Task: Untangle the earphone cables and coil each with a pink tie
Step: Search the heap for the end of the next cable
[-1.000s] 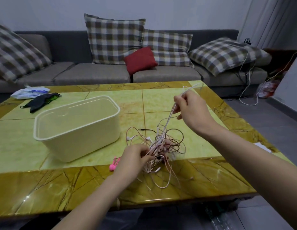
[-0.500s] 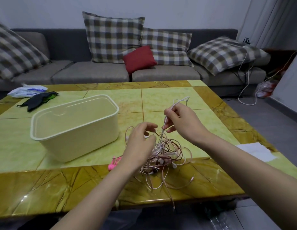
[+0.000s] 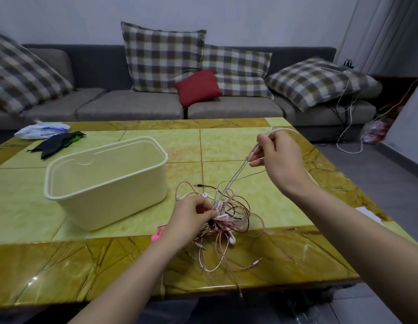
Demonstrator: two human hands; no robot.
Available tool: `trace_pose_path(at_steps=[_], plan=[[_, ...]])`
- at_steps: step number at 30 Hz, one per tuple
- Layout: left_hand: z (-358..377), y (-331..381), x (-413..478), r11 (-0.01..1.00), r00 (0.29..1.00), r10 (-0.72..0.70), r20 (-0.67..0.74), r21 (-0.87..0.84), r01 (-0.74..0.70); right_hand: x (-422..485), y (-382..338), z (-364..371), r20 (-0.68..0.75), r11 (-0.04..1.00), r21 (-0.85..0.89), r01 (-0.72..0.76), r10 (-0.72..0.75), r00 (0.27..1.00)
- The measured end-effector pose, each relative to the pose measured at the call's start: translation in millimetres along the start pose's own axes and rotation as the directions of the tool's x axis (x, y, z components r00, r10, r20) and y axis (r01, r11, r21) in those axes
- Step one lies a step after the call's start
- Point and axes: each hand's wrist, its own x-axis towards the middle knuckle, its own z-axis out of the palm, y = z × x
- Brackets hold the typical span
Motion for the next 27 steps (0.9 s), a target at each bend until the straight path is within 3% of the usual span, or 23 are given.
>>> trace_pose_path(at_steps=[3,6,9,11,13,16,18,21,27], plan=[[-6,1,1,0.999,0.999,0.039,-0.031,0.031,-0.038,-2,12,-5,-0.034,0.999,-0.032,-0.018,0.017,0.999],[-9,-1,0,0.998,0.997,0.053,-0.058,0.034,-0.051,-9,32,-13,0.141,0.956,-0.268,-0.116,0.158,0.977],[-10,-2,0,0.998,0.997,0.055,-0.051,0.036,-0.053,-21,49,-15,0.358,0.83,-0.51,-0.224,0.442,0.823],[-9,-1,1,0.998,0.998,0.052,-0.045,0.026,-0.051,-28,50,-14,0.421,0.756,-0.63,-0.177,0.524,0.741],[-8,2,1,0.998,0.997,0.064,-0.037,0.026,-0.063,-33,45,-10,0.452,0.753,-0.655,-0.055,0.45,0.77],[-7,10,0,0.994,0.995,0.102,-0.013,0.029,-0.102,-43,31,1,0.464,0.807,-0.571,0.151,0.165,0.87],[-5,17,0,0.99,0.991,0.135,-0.001,0.047,-0.135,-49,23,9,0.528,0.818,-0.513,0.259,0.063,0.847],[-4,23,-3,0.982,0.984,0.178,0.0,0.067,-0.177,-54,22,19,0.602,0.862,-0.447,0.24,0.091,0.794],[1,17,-9,0.986,0.986,0.166,-0.032,0.034,-0.165,-50,25,16,0.55,0.867,-0.441,0.231,0.057,0.833]])
